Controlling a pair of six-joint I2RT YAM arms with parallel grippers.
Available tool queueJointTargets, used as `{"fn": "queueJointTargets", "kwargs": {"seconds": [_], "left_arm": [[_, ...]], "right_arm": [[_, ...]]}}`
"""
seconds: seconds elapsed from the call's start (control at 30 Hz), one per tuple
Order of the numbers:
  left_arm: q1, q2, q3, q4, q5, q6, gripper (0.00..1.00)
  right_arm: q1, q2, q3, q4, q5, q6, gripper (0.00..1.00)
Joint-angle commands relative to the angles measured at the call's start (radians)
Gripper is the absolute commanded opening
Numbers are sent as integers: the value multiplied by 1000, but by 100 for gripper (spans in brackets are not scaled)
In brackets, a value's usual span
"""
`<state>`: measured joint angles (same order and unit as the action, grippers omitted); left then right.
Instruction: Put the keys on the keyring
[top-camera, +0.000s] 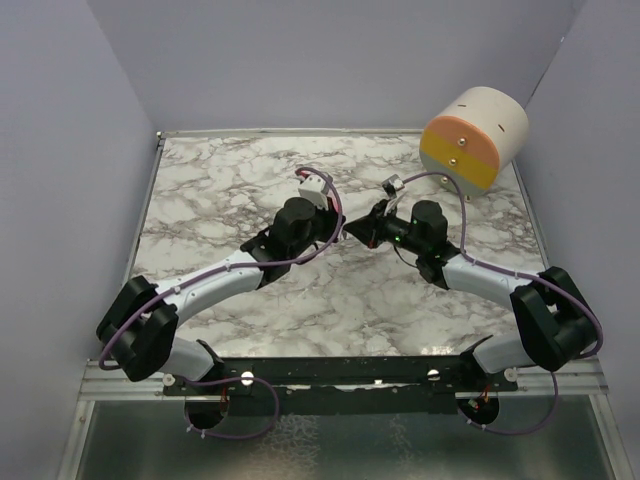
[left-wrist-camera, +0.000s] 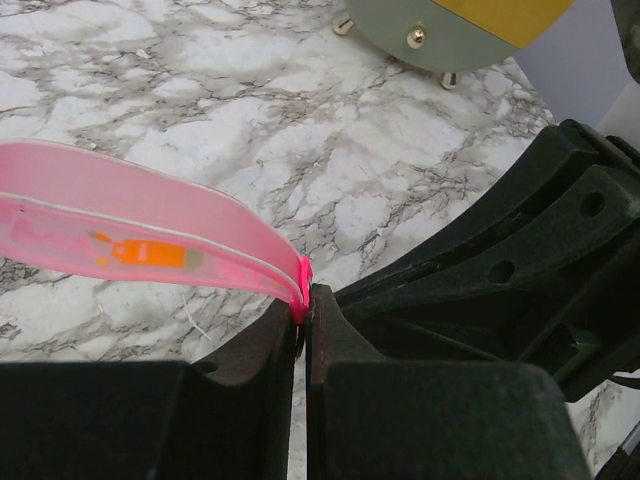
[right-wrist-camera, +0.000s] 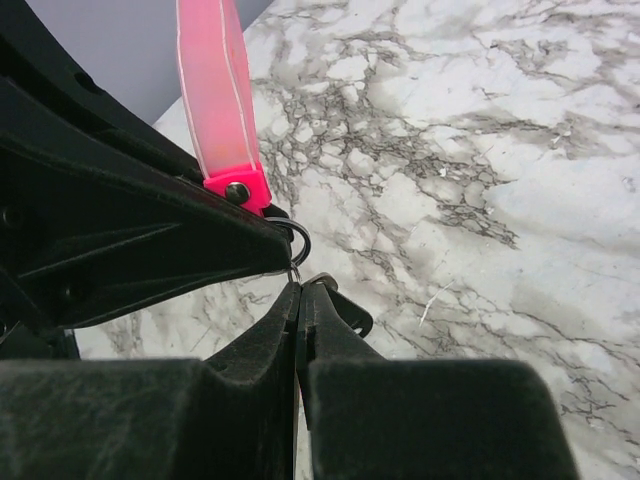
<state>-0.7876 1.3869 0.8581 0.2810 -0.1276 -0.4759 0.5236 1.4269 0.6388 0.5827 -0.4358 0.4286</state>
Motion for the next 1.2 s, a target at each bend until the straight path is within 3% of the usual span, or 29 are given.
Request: {"fn": "queueJointTargets", "kwargs": {"seconds": [0.0, 0.43, 1.17], "left_arm": [[-6, 14, 65, -59, 39, 2, 0], [1, 37, 114, -132, 80, -27, 0], [48, 107, 123, -164, 270, -26, 0]], "right_arm": [[4, -1, -8, 79, 59, -85, 1], [5, -65, -125, 256, 161, -213, 1], [5, -49, -230, 435, 132, -369, 1]]}}
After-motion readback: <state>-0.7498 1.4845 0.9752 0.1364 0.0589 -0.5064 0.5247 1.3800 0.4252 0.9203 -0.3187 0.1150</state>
